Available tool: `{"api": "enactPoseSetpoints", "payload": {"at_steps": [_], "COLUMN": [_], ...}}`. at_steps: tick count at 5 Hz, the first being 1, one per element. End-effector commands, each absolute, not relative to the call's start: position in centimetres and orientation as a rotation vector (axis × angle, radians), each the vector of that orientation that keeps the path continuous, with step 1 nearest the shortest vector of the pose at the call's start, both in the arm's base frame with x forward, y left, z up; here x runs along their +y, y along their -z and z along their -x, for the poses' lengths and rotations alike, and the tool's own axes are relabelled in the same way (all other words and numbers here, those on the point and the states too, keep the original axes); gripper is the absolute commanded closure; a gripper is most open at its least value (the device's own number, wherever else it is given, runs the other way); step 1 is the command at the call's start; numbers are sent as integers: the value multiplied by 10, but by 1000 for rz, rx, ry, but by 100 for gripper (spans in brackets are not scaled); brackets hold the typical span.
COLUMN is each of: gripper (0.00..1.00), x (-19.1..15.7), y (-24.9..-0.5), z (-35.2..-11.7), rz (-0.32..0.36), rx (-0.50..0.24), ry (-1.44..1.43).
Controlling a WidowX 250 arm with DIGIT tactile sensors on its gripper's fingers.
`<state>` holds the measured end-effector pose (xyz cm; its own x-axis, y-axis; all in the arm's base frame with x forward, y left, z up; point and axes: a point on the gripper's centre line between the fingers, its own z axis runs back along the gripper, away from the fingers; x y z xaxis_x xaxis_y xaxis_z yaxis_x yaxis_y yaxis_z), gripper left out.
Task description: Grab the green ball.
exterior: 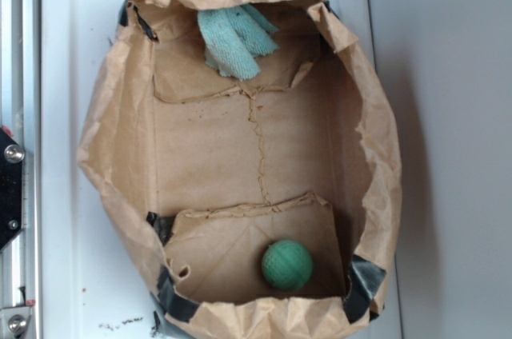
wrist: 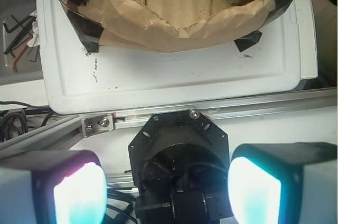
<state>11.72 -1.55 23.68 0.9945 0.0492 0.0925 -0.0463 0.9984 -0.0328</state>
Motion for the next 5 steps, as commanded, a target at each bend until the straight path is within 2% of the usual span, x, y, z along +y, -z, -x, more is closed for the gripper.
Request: {"api": "enactPoseSetpoints", "payload": {"at_steps": [1,2,3,5], "gripper": [0,0,0,0], "x": [-16,-12,-7,9], "y": [-237,-233,-231,-215], "z": [-117,-144,-168,-219], "rz": [31,42,55,36], "rx": [-93,-168,-200,-299], "ry": [-48,-1,34,175]}}
